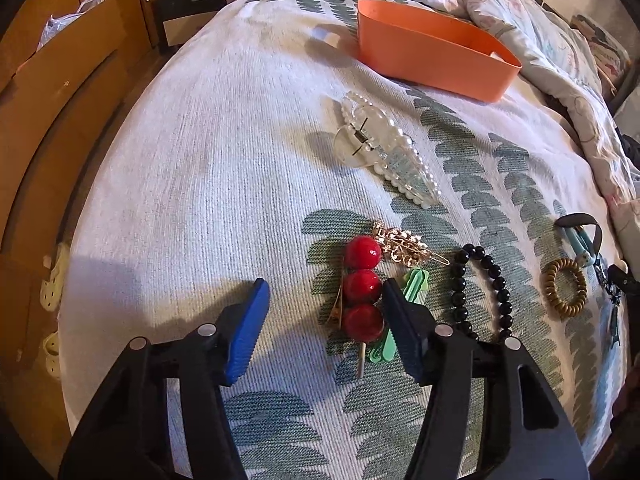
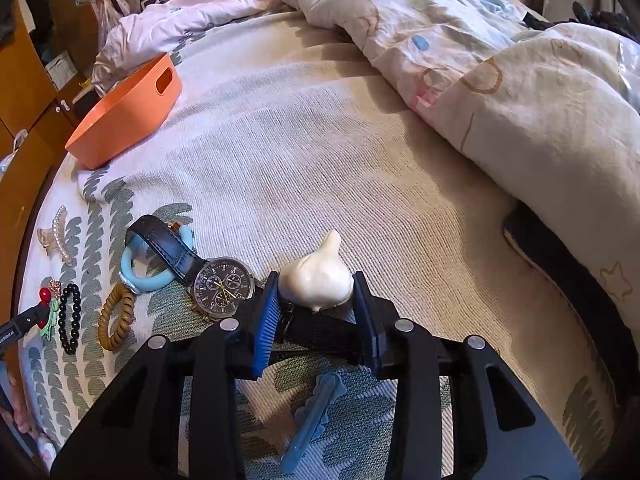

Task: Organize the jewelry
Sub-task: 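Close the left tool on the red three-bead hairpin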

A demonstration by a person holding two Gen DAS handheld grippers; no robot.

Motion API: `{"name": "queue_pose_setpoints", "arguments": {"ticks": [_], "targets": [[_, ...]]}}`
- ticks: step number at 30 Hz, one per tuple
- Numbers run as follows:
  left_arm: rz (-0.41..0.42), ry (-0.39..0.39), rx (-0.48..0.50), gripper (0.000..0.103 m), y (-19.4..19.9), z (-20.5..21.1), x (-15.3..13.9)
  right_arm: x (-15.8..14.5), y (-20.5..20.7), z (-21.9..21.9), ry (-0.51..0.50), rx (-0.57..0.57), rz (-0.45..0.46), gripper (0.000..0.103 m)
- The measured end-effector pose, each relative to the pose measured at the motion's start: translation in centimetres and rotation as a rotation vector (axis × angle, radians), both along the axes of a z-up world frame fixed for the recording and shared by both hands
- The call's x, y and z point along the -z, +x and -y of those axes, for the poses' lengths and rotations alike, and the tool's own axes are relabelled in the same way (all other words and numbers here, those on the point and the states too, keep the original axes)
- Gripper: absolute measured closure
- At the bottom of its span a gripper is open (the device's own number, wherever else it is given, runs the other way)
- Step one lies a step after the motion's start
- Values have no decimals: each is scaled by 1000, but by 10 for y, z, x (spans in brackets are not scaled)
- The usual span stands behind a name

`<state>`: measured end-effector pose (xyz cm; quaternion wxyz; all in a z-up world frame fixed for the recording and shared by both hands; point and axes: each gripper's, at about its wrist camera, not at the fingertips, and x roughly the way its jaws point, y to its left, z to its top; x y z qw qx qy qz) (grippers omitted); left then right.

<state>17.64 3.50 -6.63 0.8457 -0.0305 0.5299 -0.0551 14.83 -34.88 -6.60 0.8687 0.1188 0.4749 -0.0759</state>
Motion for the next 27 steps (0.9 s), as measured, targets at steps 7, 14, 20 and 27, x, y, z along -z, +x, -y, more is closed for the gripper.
{"name": "queue_pose_setpoints", "arguments": {"ticks": [7,14,20,27], "targets": [[13,5,21,57,-1,5,-1,0,-1,0,-1,2,0,66],[20,49,47,69,-3,15,0,0,-2,-1,-8,1,0,66],[17,42,60,76,-4,17,1,0,-3,-2,1,2,-3,67],[17,32,55,76,-4,16,-1,-2,-4,2,21,9,3,67]]}}
